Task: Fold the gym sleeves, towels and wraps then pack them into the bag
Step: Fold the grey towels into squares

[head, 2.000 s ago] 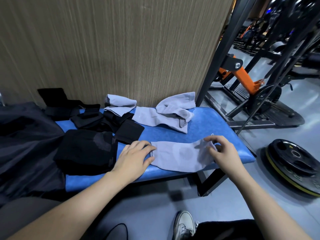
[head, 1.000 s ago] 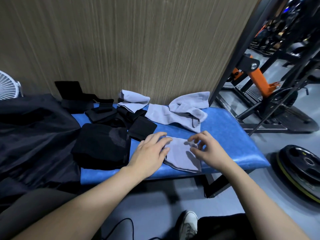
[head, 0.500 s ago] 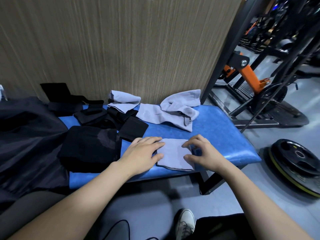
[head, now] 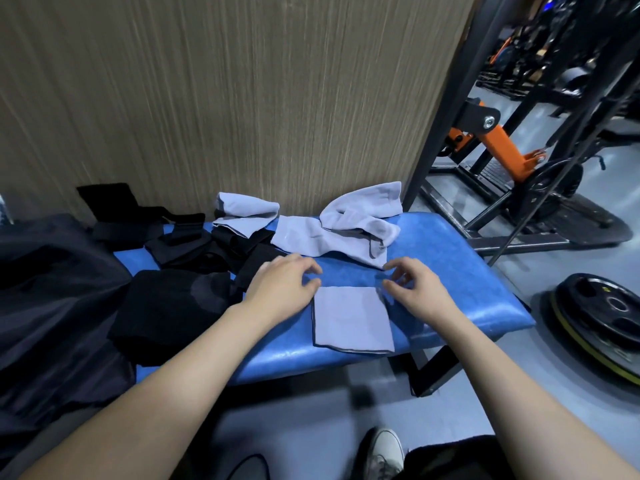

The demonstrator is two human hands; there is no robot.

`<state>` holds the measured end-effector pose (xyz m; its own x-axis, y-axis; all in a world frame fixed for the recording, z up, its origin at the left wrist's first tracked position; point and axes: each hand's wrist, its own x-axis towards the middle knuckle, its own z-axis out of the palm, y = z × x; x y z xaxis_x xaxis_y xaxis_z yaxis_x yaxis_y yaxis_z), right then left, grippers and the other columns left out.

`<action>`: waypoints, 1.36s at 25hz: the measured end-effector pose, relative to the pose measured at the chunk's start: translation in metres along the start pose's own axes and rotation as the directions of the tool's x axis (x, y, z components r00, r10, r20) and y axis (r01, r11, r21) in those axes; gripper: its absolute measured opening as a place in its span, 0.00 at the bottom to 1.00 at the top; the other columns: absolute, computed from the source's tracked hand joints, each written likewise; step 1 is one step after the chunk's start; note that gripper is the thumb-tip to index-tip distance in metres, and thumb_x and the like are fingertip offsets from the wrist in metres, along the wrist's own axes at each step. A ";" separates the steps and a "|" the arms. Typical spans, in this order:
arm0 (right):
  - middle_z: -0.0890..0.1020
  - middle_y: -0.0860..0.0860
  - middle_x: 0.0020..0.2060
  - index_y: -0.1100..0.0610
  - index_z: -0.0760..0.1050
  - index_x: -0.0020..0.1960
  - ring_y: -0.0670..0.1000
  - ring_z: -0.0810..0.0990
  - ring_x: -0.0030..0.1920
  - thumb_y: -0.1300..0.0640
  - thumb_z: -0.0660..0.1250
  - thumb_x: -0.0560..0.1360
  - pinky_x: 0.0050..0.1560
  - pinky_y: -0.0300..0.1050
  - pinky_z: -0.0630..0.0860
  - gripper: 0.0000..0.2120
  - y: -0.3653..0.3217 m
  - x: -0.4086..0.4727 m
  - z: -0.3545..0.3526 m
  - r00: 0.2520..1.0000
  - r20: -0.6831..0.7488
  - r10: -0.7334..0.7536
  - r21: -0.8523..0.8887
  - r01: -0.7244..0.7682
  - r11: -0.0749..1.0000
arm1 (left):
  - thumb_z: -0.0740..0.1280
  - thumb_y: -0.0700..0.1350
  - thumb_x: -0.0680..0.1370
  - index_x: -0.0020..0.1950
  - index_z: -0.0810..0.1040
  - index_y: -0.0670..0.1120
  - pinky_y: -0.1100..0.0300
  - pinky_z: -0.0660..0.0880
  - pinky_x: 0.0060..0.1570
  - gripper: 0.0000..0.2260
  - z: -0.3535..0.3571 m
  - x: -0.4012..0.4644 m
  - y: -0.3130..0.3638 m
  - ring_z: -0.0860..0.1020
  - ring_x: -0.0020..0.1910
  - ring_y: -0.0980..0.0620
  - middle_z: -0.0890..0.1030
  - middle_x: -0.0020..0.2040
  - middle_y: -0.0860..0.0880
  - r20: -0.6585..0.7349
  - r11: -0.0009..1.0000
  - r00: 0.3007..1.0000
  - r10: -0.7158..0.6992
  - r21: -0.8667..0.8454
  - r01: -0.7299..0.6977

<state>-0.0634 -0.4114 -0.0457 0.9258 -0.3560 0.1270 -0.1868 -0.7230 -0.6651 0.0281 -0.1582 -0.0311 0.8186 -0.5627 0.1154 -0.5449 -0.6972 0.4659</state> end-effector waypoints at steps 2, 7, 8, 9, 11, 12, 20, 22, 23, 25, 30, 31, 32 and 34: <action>0.77 0.47 0.45 0.45 0.78 0.54 0.52 0.78 0.49 0.50 0.72 0.73 0.56 0.54 0.73 0.10 0.002 0.012 0.007 0.995 -0.091 0.033 -0.119 -0.044 0.992 | 0.63 0.50 0.79 0.59 0.78 0.55 0.55 0.70 0.60 0.10 -0.007 0.024 -0.004 0.75 0.60 0.50 0.78 0.59 0.54 -0.033 0.992 0.992 -0.123 -0.010 0.123; 0.76 0.50 0.49 0.47 0.77 0.60 0.56 0.74 0.56 0.47 0.69 0.75 0.57 0.52 0.67 0.14 0.001 0.028 0.026 0.986 -0.155 0.067 -0.308 -0.113 0.945 | 0.63 0.48 0.79 0.65 0.73 0.52 0.52 0.72 0.58 0.14 -0.016 0.076 -0.034 0.73 0.65 0.45 0.74 0.66 0.48 -0.001 0.930 0.941 -0.340 0.150 0.336; 0.77 0.50 0.50 0.46 0.76 0.60 0.56 0.74 0.56 0.47 0.68 0.75 0.57 0.51 0.66 0.14 0.001 0.031 0.029 0.985 -0.157 0.073 -0.336 -0.123 0.934 | 0.63 0.48 0.79 0.66 0.73 0.50 0.51 0.72 0.58 0.15 -0.018 0.083 -0.038 0.73 0.65 0.45 0.73 0.66 0.47 -0.003 0.920 0.934 -0.358 0.170 0.353; 0.77 0.50 0.50 0.46 0.76 0.61 0.56 0.73 0.56 0.48 0.68 0.75 0.57 0.51 0.65 0.15 0.002 0.033 0.031 0.984 -0.161 0.073 -0.354 -0.126 0.927 | 0.64 0.49 0.79 0.67 0.72 0.49 0.50 0.72 0.59 0.17 -0.017 0.090 -0.040 0.73 0.66 0.44 0.73 0.67 0.46 -0.005 0.914 0.932 -0.363 0.196 0.356; 0.77 0.50 0.50 0.46 0.77 0.60 0.56 0.73 0.55 0.48 0.67 0.76 0.55 0.50 0.66 0.13 0.004 0.040 0.035 0.983 -0.175 0.061 -0.364 -0.122 0.924 | 0.65 0.51 0.78 0.66 0.73 0.46 0.51 0.72 0.56 0.19 -0.014 0.102 -0.037 0.73 0.65 0.44 0.74 0.66 0.45 0.000 0.893 0.930 -0.367 0.281 0.352; 0.77 0.50 0.48 0.46 0.78 0.59 0.56 0.74 0.53 0.49 0.66 0.77 0.54 0.50 0.67 0.11 0.004 0.042 0.036 0.981 -0.186 0.046 -0.374 -0.114 0.921 | 0.64 0.54 0.78 0.66 0.74 0.45 0.52 0.71 0.55 0.20 -0.011 0.106 -0.034 0.73 0.65 0.44 0.74 0.65 0.44 0.008 0.876 0.926 -0.379 0.324 0.356; 0.81 0.50 0.37 0.49 0.69 0.49 0.60 0.77 0.41 0.52 0.59 0.78 0.41 0.51 0.73 0.02 0.000 0.039 0.021 0.962 -0.239 0.134 -0.096 -0.160 0.982 | 0.67 0.61 0.76 0.71 0.70 0.46 0.52 0.69 0.62 0.29 -0.006 0.124 -0.026 0.69 0.70 0.45 0.69 0.70 0.43 0.038 0.782 0.853 -0.521 0.421 0.460; 0.80 0.49 0.35 0.48 0.69 0.46 0.59 0.78 0.40 0.53 0.60 0.78 0.40 0.52 0.75 0.02 -0.001 0.037 0.019 0.970 -0.186 0.158 0.091 -0.144 0.985 | 0.68 0.57 0.75 0.68 0.72 0.46 0.52 0.70 0.61 0.25 -0.004 0.127 -0.023 0.71 0.68 0.44 0.71 0.69 0.44 0.052 0.783 0.847 -0.528 0.415 0.463; 0.80 0.49 0.35 0.48 0.70 0.44 0.59 0.79 0.40 0.55 0.61 0.77 0.41 0.53 0.76 0.04 0.000 0.036 0.018 0.973 -0.156 0.169 0.198 -0.137 0.971 | 0.68 0.53 0.75 0.66 0.73 0.46 0.51 0.72 0.59 0.23 -0.003 0.127 -0.021 0.72 0.66 0.44 0.73 0.66 0.44 0.055 0.792 0.849 -0.525 0.396 0.464; 0.81 0.49 0.36 0.50 0.74 0.41 0.56 0.81 0.40 0.58 0.65 0.76 0.42 0.53 0.78 0.06 0.004 0.034 0.012 0.973 -0.099 0.210 0.344 -0.165 0.924 | 0.66 0.48 0.74 0.63 0.73 0.45 0.51 0.75 0.56 0.19 -0.004 0.129 -0.018 0.76 0.62 0.43 0.77 0.62 0.44 0.052 0.828 0.861 -0.506 0.310 0.467; 0.82 0.49 0.35 0.62 0.79 0.43 0.48 0.79 0.35 0.66 0.70 0.73 0.37 0.39 0.76 0.01 0.018 0.021 -0.013 0.966 0.020 0.258 0.566 -0.224 0.794 | 0.64 0.43 0.74 0.57 0.69 0.44 0.50 0.74 0.47 0.13 -0.016 0.113 -0.004 0.78 0.50 0.42 0.78 0.50 0.43 0.006 0.919 0.920 -0.393 -0.041 0.392; 0.82 0.50 0.34 0.64 0.79 0.44 0.49 0.78 0.34 0.68 0.70 0.72 0.36 0.37 0.75 0.02 0.020 0.016 -0.018 0.964 0.050 0.262 0.601 -0.239 0.763 | 0.64 0.42 0.74 0.56 0.68 0.44 0.52 0.71 0.41 0.12 -0.019 0.106 -0.002 0.76 0.44 0.44 0.77 0.44 0.45 -0.011 0.930 0.936 -0.352 -0.118 0.348; 0.82 0.52 0.35 0.65 0.80 0.45 0.50 0.78 0.34 0.70 0.70 0.72 0.36 0.36 0.75 0.03 0.022 0.012 -0.023 0.960 0.087 0.268 0.636 -0.260 0.726 | 0.64 0.40 0.75 0.56 0.67 0.45 0.54 0.68 0.36 0.12 -0.023 0.097 0.002 0.73 0.39 0.45 0.74 0.40 0.46 -0.026 0.938 0.952 -0.306 -0.178 0.297; 0.82 0.56 0.36 0.68 0.80 0.48 0.52 0.78 0.36 0.67 0.72 0.73 0.39 0.39 0.78 0.05 0.024 0.001 -0.032 0.947 0.159 0.280 0.722 -0.305 0.621 | 0.64 0.37 0.75 0.59 0.66 0.48 0.56 0.64 0.32 0.15 -0.030 0.078 0.010 0.70 0.33 0.49 0.71 0.36 0.51 -0.052 0.946 0.976 -0.211 -0.261 0.190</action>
<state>-0.0773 -0.4478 -0.0381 0.8764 -0.4453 -0.1832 -0.1615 0.0866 -0.9831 0.0917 -0.1958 0.0089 0.9233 -0.3794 0.0603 -0.3127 -0.6509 0.6918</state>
